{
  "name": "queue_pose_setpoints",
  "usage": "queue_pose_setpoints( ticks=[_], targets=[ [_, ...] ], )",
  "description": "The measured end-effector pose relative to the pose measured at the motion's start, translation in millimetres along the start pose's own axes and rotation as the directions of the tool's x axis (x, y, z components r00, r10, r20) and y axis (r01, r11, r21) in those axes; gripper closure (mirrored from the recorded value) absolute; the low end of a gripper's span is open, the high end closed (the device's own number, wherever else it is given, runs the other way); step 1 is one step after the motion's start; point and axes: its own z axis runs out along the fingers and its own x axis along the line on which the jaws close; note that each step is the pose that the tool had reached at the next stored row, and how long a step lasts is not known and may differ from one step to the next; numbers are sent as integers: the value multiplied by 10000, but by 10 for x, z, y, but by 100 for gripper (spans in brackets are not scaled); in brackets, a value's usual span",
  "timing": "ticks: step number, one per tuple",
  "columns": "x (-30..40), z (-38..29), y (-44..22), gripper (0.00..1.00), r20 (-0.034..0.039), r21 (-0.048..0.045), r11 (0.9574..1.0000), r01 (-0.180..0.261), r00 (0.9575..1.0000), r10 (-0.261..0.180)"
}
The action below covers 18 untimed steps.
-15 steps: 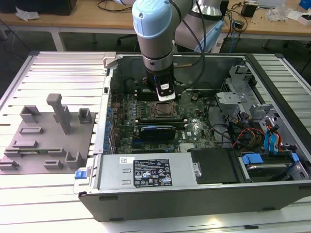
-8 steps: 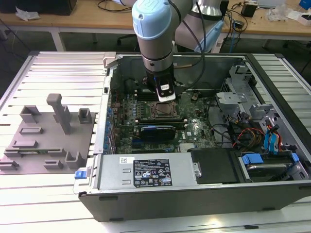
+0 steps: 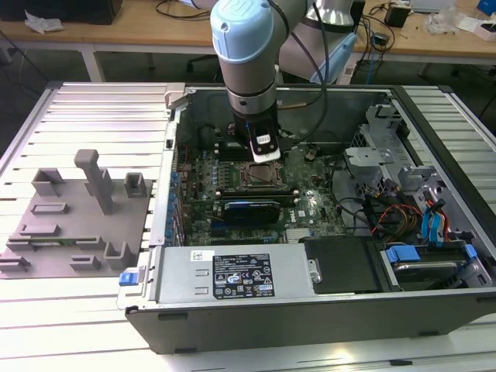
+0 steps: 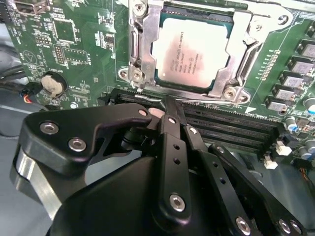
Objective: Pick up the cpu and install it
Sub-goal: 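Install the first cpu locking lever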
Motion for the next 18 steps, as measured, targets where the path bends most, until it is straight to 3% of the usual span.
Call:
queue_pose_setpoints(
  ticks=[2, 6, 18],
  targets=[
    [-1, -12, 4, 89, -1, -30, 10000, -3, 10000, 3],
    [12, -14, 6, 89, -25, -205, 9998, -26, 10000, 26],
    [6, -6, -28, 89, 35, -238, 9997, -12, 10000, 13]
  ],
)
